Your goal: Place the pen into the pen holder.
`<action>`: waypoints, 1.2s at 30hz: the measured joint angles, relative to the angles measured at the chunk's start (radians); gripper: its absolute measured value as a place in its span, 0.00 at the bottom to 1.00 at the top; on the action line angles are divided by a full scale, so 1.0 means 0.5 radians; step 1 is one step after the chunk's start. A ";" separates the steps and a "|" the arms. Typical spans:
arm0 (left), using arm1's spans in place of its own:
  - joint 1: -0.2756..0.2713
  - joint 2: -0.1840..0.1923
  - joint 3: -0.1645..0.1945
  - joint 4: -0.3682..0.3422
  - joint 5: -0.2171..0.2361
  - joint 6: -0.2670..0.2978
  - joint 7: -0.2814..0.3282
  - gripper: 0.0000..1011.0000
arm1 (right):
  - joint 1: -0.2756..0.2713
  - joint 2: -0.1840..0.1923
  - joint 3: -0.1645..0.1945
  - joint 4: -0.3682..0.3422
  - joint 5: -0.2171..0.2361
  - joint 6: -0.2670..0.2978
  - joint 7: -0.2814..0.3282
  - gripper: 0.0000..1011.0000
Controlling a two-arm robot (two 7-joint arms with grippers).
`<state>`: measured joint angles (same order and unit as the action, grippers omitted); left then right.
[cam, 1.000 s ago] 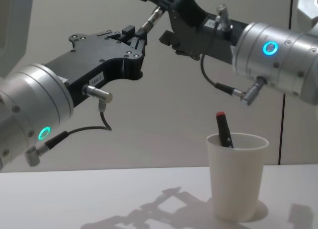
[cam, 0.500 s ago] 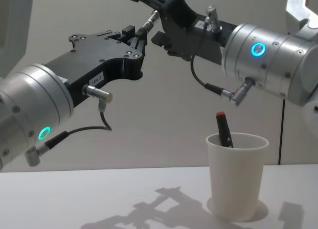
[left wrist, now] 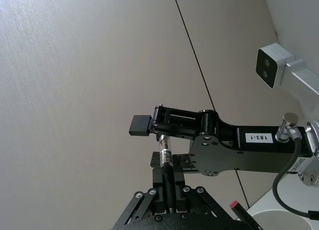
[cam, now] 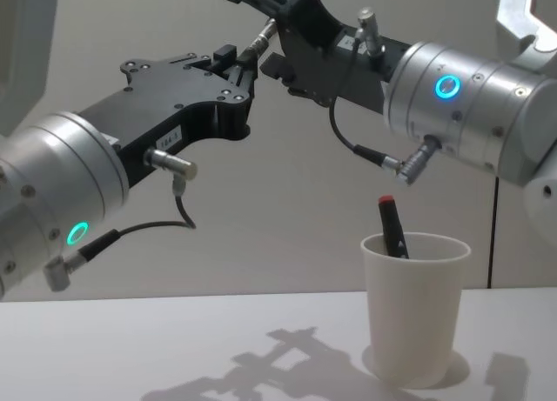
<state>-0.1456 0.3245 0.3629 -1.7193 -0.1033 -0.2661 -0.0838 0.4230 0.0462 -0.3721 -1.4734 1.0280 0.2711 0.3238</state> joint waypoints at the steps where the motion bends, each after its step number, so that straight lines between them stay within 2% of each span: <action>1: 0.000 0.000 0.000 0.000 0.000 0.000 0.000 0.12 | 0.000 0.000 0.000 0.000 0.001 0.000 0.000 0.94; 12: 0.000 0.000 0.000 0.000 0.000 0.000 0.000 0.12 | 0.002 -0.001 -0.004 0.004 0.016 -0.004 0.003 0.66; 16: 0.000 0.000 0.000 0.000 0.000 0.000 0.000 0.12 | 0.003 -0.001 -0.005 0.005 0.018 -0.005 0.004 0.50; 18: 0.000 0.000 0.000 0.000 0.000 0.000 0.000 0.12 | 0.003 -0.001 -0.006 0.005 0.019 -0.005 0.004 0.46; 19: 0.000 0.000 0.000 0.000 0.000 0.000 0.000 0.12 | 0.003 -0.001 -0.006 0.006 0.020 -0.005 0.004 0.39; 26: 0.000 0.000 0.000 0.000 0.000 0.001 0.000 0.12 | 0.004 -0.001 -0.006 0.007 0.022 -0.006 0.005 0.20; 28: 0.000 0.000 0.000 0.000 0.000 0.001 0.000 0.12 | 0.004 -0.001 -0.007 0.006 0.024 -0.006 0.008 0.15; 36: 0.000 0.000 0.000 0.000 0.000 0.001 0.000 0.12 | 0.004 -0.001 -0.007 0.006 0.025 -0.006 0.007 0.15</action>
<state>-0.1455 0.3245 0.3630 -1.7193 -0.1033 -0.2654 -0.0838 0.4250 0.0458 -0.3754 -1.4702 1.0404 0.2680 0.3274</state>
